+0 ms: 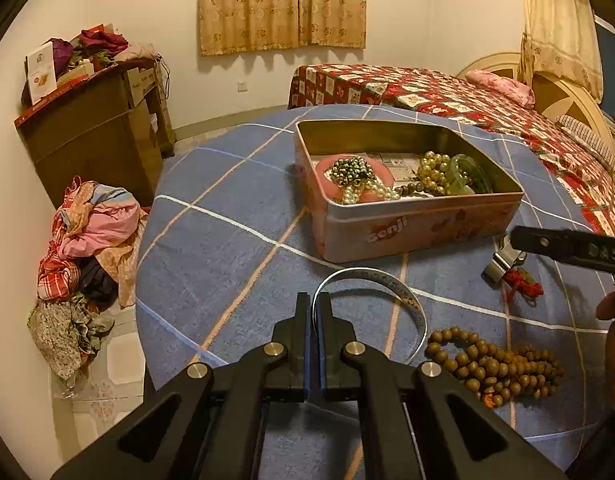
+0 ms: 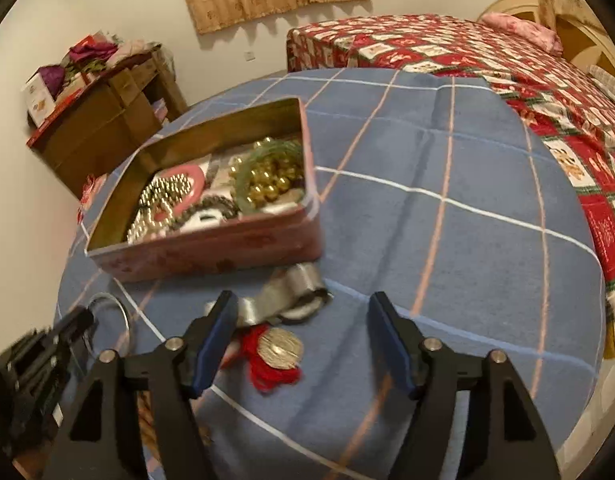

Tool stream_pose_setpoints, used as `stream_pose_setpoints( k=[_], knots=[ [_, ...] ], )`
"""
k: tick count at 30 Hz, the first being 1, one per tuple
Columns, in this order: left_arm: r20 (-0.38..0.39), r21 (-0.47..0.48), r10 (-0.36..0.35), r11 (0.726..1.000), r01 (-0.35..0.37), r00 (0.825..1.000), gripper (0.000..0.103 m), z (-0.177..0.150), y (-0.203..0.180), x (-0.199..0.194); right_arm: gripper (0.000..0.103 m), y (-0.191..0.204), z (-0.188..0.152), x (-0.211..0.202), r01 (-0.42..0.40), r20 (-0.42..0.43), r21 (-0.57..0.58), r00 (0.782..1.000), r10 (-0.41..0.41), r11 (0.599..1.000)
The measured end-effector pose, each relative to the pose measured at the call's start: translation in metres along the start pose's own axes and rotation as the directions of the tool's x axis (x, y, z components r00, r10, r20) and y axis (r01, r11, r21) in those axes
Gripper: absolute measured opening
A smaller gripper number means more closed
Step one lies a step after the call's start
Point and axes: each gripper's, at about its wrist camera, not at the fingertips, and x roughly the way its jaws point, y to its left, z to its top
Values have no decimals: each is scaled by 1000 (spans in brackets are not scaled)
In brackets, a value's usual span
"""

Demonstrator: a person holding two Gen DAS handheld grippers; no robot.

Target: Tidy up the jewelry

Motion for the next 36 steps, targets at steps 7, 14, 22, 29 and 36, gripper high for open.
stream_pose_setpoints(
  k=[7, 14, 22, 29, 36],
  knots=[
    [-5, -5, -21, 1000, 21, 1000, 2, -2, 3, -2, 82, 26, -6, 19, 95, -40, -102, 994, -100, 990],
    [-5, -14, -32, 999, 32, 999, 2, -2, 6, -1, 60, -7, -16, -3, 46, -59, -134, 997, -54, 990],
    [-12, -16, -32, 999, 32, 999, 2, -4, 3, 3, 60, -18, -16, -6, 26, -56, -148, 998, -35, 989],
    [-14, -10, -26, 1000, 26, 1000, 2, -3, 1, 8, 72, -11, 3, 1, 67, -30, -147, 997, -72, 987],
    [-1, 18, -30, 999, 30, 1000, 2, -1, -5, 5, 24, -12, 1, 7, 70, -50, -182, 996, -80, 981]
  ],
)
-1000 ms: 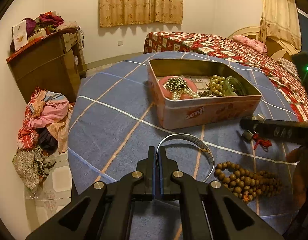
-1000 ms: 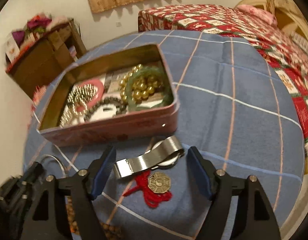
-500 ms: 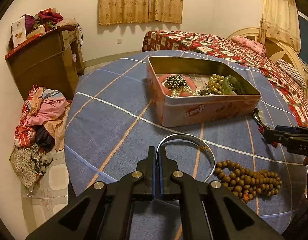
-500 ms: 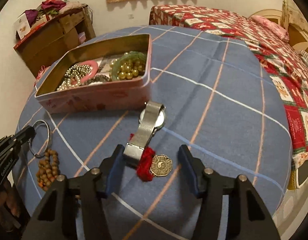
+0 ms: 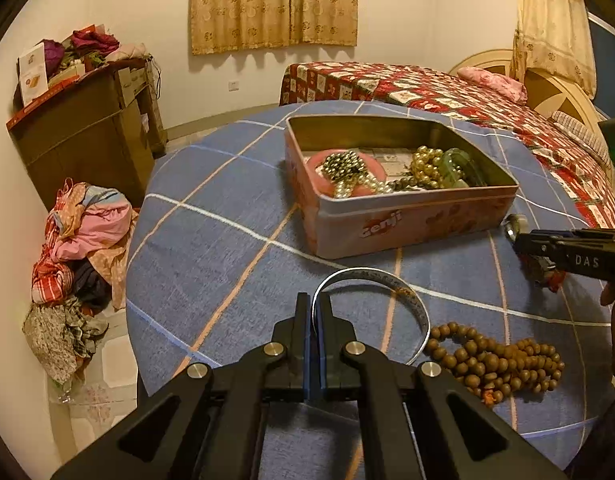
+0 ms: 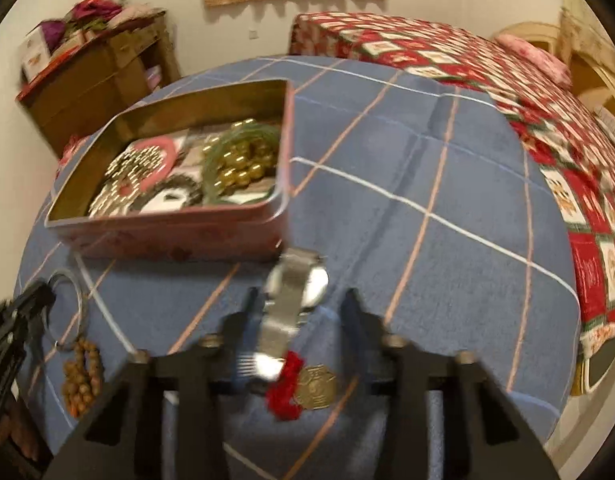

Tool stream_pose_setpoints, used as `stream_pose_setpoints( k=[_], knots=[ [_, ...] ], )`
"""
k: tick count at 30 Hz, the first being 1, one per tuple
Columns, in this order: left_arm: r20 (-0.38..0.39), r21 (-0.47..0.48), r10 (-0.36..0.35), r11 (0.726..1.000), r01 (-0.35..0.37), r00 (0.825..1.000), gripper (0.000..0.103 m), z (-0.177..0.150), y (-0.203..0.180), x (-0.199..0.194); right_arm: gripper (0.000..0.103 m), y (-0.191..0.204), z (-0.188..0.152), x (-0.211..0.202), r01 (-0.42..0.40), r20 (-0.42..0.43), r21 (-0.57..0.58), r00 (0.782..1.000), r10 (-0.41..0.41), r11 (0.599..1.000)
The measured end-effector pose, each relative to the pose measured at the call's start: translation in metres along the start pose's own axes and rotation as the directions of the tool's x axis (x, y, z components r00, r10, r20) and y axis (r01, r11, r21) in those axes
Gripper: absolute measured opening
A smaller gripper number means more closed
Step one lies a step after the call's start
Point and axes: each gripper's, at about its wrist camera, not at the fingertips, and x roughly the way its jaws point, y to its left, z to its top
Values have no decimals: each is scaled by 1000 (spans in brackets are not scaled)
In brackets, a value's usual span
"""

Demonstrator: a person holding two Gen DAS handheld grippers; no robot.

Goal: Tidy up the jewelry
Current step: 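Carry the silver bangle and watch band over the tin and lower them inside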

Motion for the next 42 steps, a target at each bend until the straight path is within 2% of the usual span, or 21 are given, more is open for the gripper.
stream_pose_setpoints(
  k=[1, 9, 20, 29, 35, 42],
  knots=[
    [5, -1, -2, 1000, 2, 1000, 2, 1, -1, -2, 18, 1, -2, -6, -7, 18, -9, 1000, 7, 1000],
    [89, 15, -9, 1000, 8, 996, 2, 22, -7, -35, 17, 2, -2, -50, -21, 145, -63, 989, 30, 998],
    [153, 27, -12, 1000, 8, 988, 2, 51, -8, -59, 17, 4, 9, -73, -50, 203, -77, 977, 64, 996],
    [201, 61, 4, 998, -16, 980, 2, 79, -15, -64, 17, 25, 33, -101, -65, 275, -132, 956, 99, 989],
    [203, 70, 48, 996, -63, 978, 2, 101, -11, -48, 17, 38, 62, -92, -70, 318, -160, 941, 119, 985],
    [180, 85, 81, 992, -98, 980, 2, 117, -9, -20, 17, 45, 81, -52, -105, 307, -169, 939, 154, 980]
  ],
)
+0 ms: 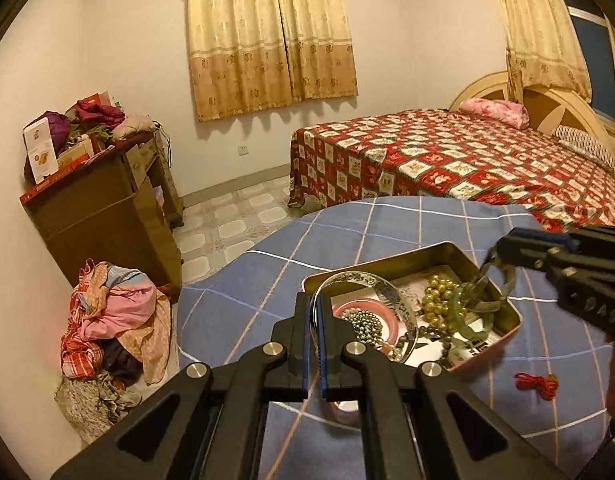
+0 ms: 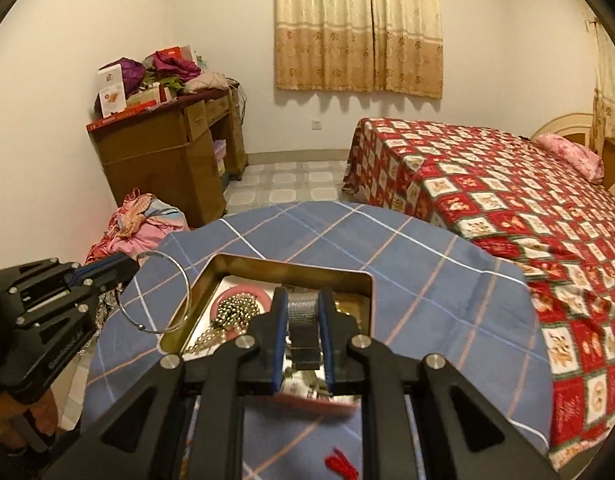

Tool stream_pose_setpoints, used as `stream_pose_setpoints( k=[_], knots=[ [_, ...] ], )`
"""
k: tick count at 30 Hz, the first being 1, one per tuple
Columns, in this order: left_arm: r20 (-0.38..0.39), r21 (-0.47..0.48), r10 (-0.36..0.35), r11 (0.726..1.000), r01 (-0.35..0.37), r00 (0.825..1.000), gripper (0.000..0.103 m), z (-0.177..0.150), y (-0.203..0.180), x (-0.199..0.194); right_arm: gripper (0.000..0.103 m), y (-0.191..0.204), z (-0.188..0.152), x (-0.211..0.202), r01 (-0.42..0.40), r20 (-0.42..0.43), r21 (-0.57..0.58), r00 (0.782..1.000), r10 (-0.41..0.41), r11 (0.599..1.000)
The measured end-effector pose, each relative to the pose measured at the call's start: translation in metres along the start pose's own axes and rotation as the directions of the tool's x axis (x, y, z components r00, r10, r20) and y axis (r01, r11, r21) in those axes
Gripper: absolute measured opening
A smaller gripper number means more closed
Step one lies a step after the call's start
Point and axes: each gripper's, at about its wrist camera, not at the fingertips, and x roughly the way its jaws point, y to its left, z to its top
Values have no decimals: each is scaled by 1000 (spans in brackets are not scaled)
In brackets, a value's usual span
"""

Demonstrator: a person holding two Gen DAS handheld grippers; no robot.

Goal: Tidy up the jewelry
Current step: 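Carry the silver bangle and watch band over the tin and lower them inside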

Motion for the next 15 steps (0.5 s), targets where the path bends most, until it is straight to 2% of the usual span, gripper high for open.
stream_pose_setpoints(
  k=[4, 15],
  knots=[
    [-25, 11, 4, 1000, -4, 1000, 2, -1, -5, 17, 17, -1, -7, 24, -6, -28, -4, 1000, 6, 1000],
    [-82, 25, 12, 1000, -10, 997, 6, -6, -15, 47, 20, -17, -21, 44, 28, -88, 29, 996, -26, 999]
  ],
)
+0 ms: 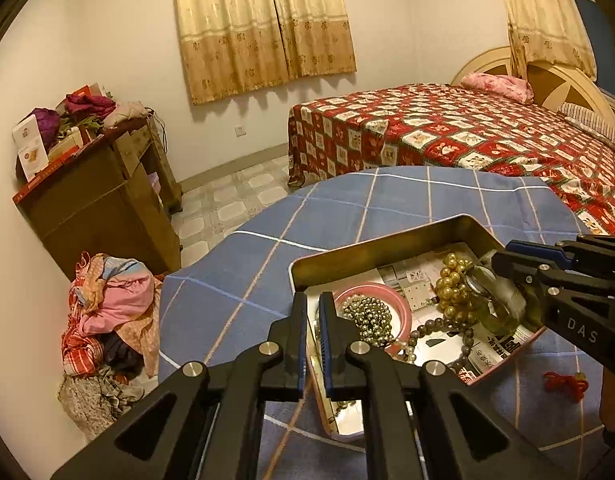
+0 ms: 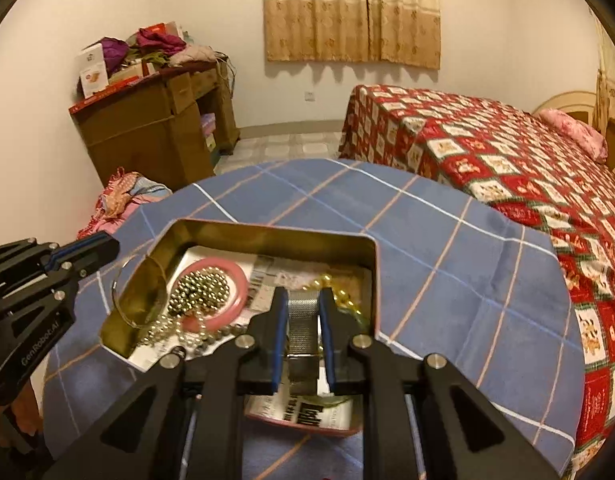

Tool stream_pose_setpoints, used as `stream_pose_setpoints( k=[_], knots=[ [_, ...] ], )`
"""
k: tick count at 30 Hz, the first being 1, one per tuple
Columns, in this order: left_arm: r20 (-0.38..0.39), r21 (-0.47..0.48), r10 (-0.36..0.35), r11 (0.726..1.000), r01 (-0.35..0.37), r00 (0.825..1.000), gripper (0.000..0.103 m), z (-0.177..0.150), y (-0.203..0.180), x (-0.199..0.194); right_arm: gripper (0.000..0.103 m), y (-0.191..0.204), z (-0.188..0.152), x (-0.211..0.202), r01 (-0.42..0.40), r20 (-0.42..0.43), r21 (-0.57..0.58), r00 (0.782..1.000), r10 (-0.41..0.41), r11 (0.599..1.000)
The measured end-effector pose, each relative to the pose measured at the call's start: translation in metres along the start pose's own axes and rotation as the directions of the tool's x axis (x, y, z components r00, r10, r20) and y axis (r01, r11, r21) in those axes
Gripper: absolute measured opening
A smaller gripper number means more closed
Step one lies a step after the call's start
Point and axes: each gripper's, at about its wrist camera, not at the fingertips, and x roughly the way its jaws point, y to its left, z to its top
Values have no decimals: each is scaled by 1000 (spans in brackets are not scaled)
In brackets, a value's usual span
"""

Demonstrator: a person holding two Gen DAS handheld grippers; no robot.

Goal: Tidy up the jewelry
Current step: 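Carry the silver bangle and watch band over the tin and lower them inside, then open both tools to release the bangle and watch band, then withdraw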

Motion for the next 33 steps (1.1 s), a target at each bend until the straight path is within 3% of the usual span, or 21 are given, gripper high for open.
stream_pose_setpoints(
  k=[1, 3, 4, 5, 6, 7, 33],
  knots=[
    [-6, 0, 1, 1000, -1, 1000, 8, 0, 0, 1, 23, 0, -1, -1, 9, 2, -3, 1000, -9, 1000],
    [-14, 6, 23, 1000, -23, 1000, 15, -2, 0, 3, 39, 0, -3, -4, 19, 3, -3, 1000, -19, 1000],
    [-16, 5, 33, 999, -33, 999, 31, -4, 0, 4, 43, -1, -3, -5, 26, 7, -2, 1000, -26, 1000],
    [-13, 1, 43, 999, -43, 999, 56, -5, 1, 3, 51, 0, -5, -8, 35, 12, -4, 999, -35, 999],
    [-1, -7, 54, 999, -54, 999, 69, -7, 2, 1, 53, 0, -7, -10, 43, 16, -10, 999, -42, 999],
    [12, -15, 57, 998, -57, 998, 75, -8, 3, -2, 53, 1, -8, -11, 48, 17, -17, 999, -48, 999],
    [-21, -37, 96, 995, -97, 995, 75, -22, 11, -3, 61, -3, -18, -21, 69, 29, -2, 997, -69, 998]
  ],
)
